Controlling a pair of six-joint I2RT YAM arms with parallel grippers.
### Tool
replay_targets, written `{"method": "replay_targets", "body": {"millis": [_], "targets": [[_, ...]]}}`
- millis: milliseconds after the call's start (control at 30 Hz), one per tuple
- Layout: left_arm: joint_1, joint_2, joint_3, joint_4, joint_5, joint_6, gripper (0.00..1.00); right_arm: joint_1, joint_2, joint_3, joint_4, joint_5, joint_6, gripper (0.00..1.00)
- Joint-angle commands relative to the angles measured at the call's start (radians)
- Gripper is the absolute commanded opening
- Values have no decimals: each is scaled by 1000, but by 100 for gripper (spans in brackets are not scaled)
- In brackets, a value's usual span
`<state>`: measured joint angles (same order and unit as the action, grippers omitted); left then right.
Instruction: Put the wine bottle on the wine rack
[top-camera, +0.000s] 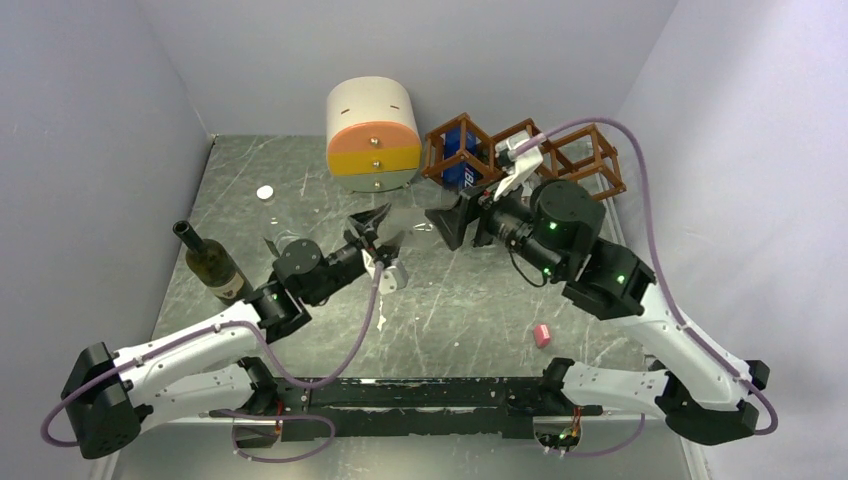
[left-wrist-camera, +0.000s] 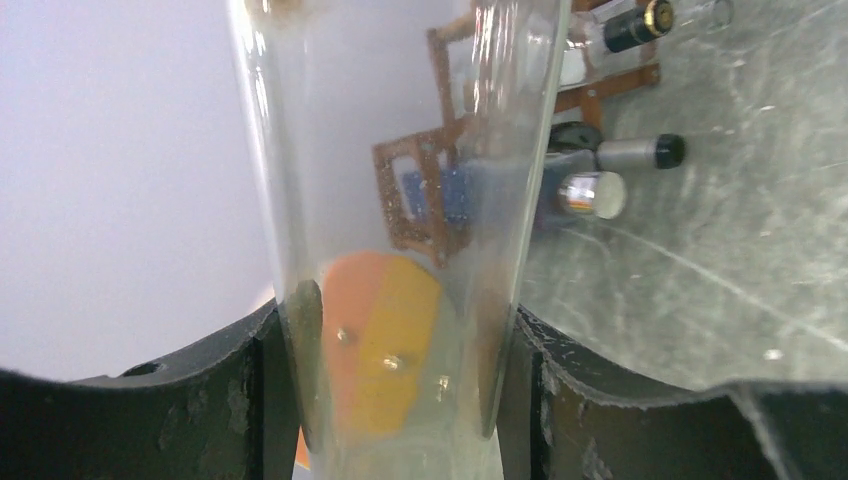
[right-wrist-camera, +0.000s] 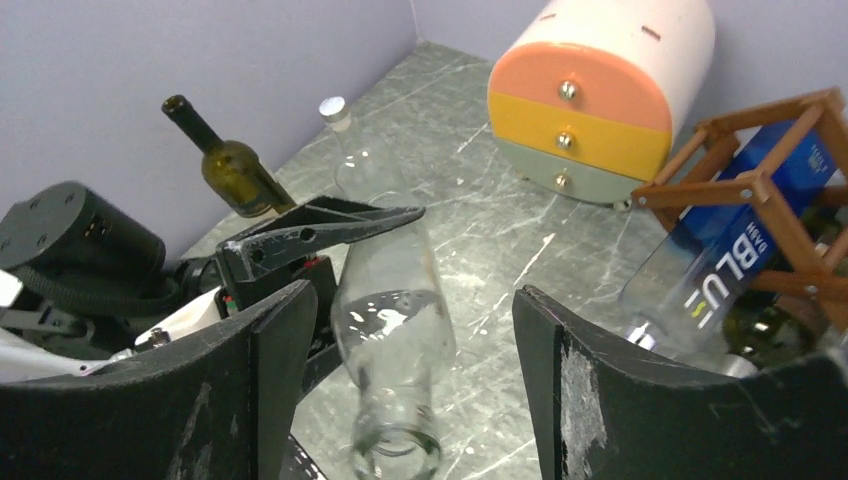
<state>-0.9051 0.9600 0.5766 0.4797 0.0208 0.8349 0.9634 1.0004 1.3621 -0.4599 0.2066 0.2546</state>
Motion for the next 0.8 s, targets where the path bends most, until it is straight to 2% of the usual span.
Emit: {"method": "replay_targets", "body": {"millis": [0,133,367,767], "targets": [[3,41,208,-160,39,291,7,4,29,143,-199,-53,-121,77],[2,89,265,-203,65,409,7,3,81,207,-294,-110,-190,79],[0,143,365,-268,113,576,7,3,80,155,-334,-46,-212,81],[-13,156,366,-271,207,640,7,3,97,46,-353,-50,-223,81]]}}
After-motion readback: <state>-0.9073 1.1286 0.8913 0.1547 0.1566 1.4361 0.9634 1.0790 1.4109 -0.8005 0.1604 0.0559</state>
